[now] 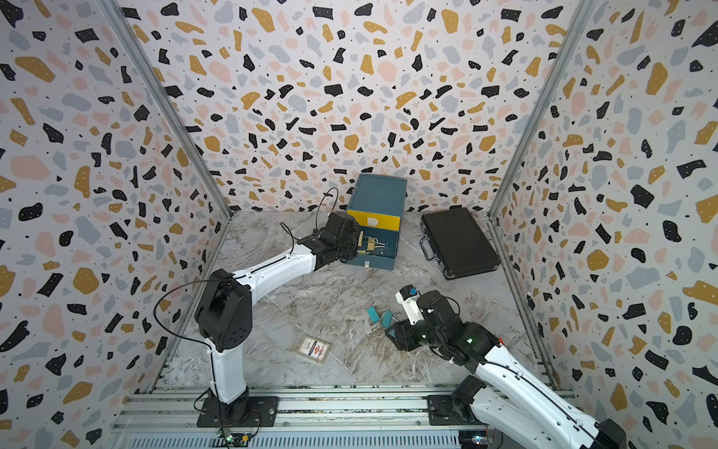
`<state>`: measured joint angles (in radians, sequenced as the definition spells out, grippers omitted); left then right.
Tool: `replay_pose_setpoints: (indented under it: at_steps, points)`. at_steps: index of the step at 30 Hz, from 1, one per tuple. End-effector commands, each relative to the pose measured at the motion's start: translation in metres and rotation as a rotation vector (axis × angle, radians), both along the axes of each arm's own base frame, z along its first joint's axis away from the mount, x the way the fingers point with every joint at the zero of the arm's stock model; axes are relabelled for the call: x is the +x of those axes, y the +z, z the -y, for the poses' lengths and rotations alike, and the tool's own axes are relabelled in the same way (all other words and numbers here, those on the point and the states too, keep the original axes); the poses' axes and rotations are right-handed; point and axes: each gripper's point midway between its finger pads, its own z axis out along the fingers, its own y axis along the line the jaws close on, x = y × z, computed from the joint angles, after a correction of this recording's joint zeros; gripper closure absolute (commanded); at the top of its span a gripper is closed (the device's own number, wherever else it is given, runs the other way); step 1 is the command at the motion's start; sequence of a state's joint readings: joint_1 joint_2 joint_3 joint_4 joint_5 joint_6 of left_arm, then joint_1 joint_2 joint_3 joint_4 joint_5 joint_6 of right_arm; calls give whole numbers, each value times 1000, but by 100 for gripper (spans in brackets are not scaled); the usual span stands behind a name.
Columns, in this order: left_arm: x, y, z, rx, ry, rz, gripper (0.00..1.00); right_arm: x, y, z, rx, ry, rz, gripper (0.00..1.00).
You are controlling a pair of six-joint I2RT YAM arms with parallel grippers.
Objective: Put the binder clips in the drawer according to color
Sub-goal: Place the binder clip in the drawer, then close the drawer in the storage box.
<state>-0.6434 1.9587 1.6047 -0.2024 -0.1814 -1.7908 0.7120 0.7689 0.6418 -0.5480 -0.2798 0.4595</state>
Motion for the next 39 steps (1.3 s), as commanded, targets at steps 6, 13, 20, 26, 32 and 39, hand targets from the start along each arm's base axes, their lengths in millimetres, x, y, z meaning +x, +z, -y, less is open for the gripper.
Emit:
replay_pose_setpoints:
  at_steps: [6,13,20,26,32,39]
  points:
    - [3,35,0,-13,-23,81,13,0,7,2,-8,8,31,42]
    - [-20,84,-13,62,-158,262,17,12,22,7,-20,-34,104,43]
    - [-70,66,-13,83,-391,340,40,37,59,14,-7,-114,277,45]
    - [-105,6,-16,78,-469,278,56,52,96,18,46,-183,408,48]
    - [-93,-19,3,18,-499,321,70,60,109,19,68,-215,449,51]
    - [-63,-48,18,-71,-418,349,71,63,116,15,159,-238,469,55]
